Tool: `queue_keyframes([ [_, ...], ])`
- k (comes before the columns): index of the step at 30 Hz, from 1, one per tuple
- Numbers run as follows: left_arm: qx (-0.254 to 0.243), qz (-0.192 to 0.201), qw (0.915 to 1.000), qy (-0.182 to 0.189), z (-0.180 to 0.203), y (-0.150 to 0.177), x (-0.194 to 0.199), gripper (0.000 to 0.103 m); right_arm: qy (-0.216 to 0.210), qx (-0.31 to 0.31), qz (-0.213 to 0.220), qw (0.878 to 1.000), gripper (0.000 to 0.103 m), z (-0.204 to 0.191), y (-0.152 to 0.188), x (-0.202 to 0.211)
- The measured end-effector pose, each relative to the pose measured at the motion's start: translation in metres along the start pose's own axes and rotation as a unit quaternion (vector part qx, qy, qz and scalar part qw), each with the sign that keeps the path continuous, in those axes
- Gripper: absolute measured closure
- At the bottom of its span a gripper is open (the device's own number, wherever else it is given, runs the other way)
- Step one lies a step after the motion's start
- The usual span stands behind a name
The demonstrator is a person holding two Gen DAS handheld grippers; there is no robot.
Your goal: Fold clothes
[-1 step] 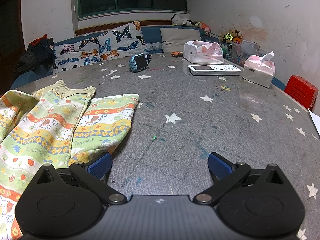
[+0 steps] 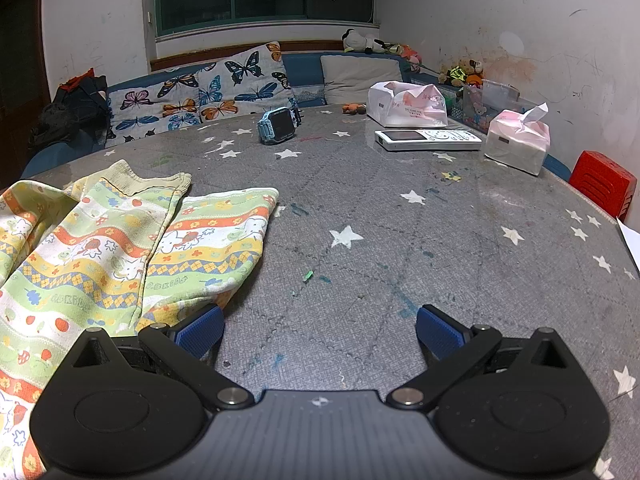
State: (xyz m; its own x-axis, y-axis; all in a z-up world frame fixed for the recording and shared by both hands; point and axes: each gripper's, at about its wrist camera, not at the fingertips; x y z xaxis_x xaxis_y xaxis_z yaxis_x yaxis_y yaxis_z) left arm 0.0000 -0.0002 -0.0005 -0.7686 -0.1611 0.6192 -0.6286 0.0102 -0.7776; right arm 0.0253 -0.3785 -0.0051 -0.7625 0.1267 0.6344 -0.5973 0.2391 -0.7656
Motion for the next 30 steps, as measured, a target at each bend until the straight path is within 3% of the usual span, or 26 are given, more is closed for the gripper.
queue_keyframes([
  [9, -0.002, 0.000, 1.0000, -0.001, 0.004, 0.006, -0.003, 0.000, -0.006, 0.004, -0.004, 1.000, 0.000, -0.001, -0.001, 0.002],
  [15, -0.001, -0.003, 1.0000, -0.008, 0.009, 0.006, -0.005, 0.000, -0.031, 0.025, -0.009, 0.999, 0.000, -0.003, 0.008, 0.015],
  [30, 0.015, -0.027, 0.9992, -0.026, 0.014, 0.010, 0.010, 0.000, -0.107, 0.031, 0.029, 0.993, 0.000, -0.009, 0.026, 0.057],
])
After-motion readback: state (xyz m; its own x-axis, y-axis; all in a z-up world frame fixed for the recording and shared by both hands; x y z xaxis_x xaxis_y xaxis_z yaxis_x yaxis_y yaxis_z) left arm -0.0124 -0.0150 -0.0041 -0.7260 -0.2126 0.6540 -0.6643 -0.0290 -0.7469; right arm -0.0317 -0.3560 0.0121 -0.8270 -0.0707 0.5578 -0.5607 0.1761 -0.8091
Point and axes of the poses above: each gripper's, at about its wrist camera, not at the fingertips, and x roughly against the way its jaws point, z to its right, y to its underside, and after that the axes turned 9 degrees about -y, right-handed
